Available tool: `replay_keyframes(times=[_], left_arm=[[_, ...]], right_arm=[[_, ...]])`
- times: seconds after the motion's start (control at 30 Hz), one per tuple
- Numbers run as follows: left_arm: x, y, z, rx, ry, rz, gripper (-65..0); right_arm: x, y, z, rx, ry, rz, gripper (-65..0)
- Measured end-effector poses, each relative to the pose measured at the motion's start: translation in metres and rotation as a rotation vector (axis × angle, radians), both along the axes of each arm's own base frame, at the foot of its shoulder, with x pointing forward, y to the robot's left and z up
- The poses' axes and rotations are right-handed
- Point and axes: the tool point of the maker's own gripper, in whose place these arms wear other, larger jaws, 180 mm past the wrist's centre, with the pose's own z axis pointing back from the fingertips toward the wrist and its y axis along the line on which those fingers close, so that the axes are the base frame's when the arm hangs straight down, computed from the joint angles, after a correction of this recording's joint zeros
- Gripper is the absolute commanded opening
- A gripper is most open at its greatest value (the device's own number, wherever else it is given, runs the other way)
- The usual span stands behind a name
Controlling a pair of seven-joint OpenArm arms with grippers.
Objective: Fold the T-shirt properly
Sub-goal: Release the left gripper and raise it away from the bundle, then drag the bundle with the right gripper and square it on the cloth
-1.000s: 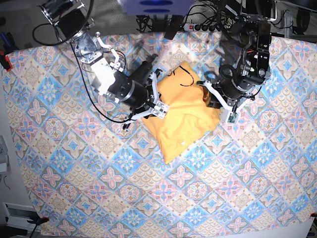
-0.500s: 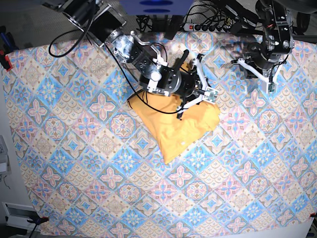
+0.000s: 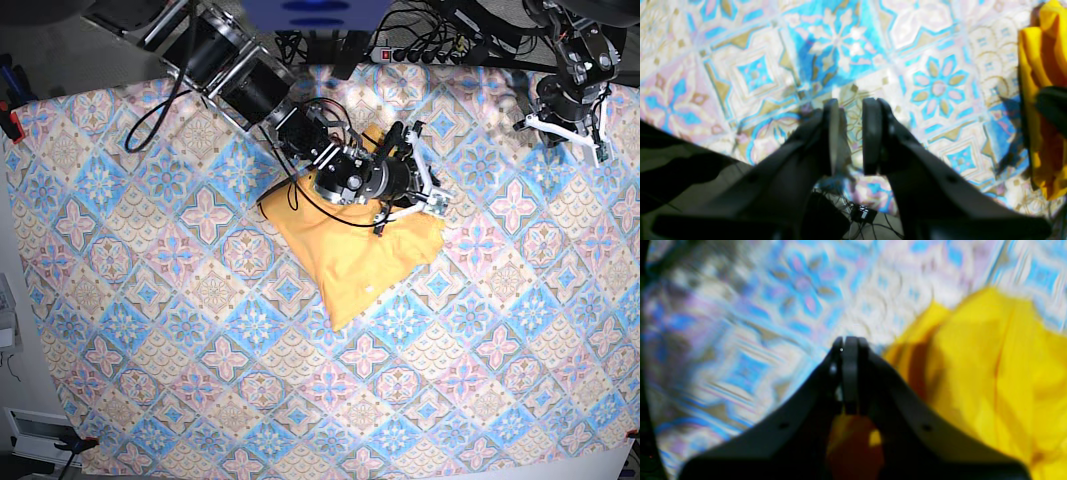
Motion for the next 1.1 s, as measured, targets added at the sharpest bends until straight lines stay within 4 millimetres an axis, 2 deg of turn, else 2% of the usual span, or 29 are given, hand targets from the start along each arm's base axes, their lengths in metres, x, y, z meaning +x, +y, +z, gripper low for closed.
replay_keyframes(times=[0.1,0.2,0.33,0.47,0.53,0.83,1.0,1.1], left_arm=[[-0.001,0.0,-0.001,-0.001,0.003,0.0,-53.7],[-0.001,0.0,-0.001,-0.001,0.003,0.001,-53.7],[0.001,0.0,0.0,-0.001,-0.002,0.0,-53.7],[0.001,-0.001,0.0,-0.001,-0.003,-0.003,-53.7],[0.001,0.0,0.001,0.001,-0.004,-0.001,-53.7],[0.006,-0.001,0.002,-0.002,-0.014,-0.004,-53.7],[0.01,-0.001,0.004,0.0,-0.026,-0.005,-53.7],[0.009,-0.002,0.003,-0.003,-0.024,-0.004,-53.7]], right_arm=[[0.007,-0.014,-0.018,-0.016,0.021,-0.02,-65.0],[0.018,-0.016,-0.02,-0.016,0.032,-0.035,-65.0],[0.046,-0.034,-0.019,0.023,0.059,-0.158,-65.0],[0.076,-0.063,-0.018,0.018,0.047,-0.264,-65.0],[0.088,-0.084,-0.019,0.0,0.03,-0.291,-65.0],[0.125,-0.16,-0.02,-0.074,-0.019,-0.378,-65.0],[0.159,-0.205,-0.007,-0.094,-0.051,-0.504,-65.0],[0.176,-0.219,0.006,-0.086,-0.084,-0.535,-65.0]])
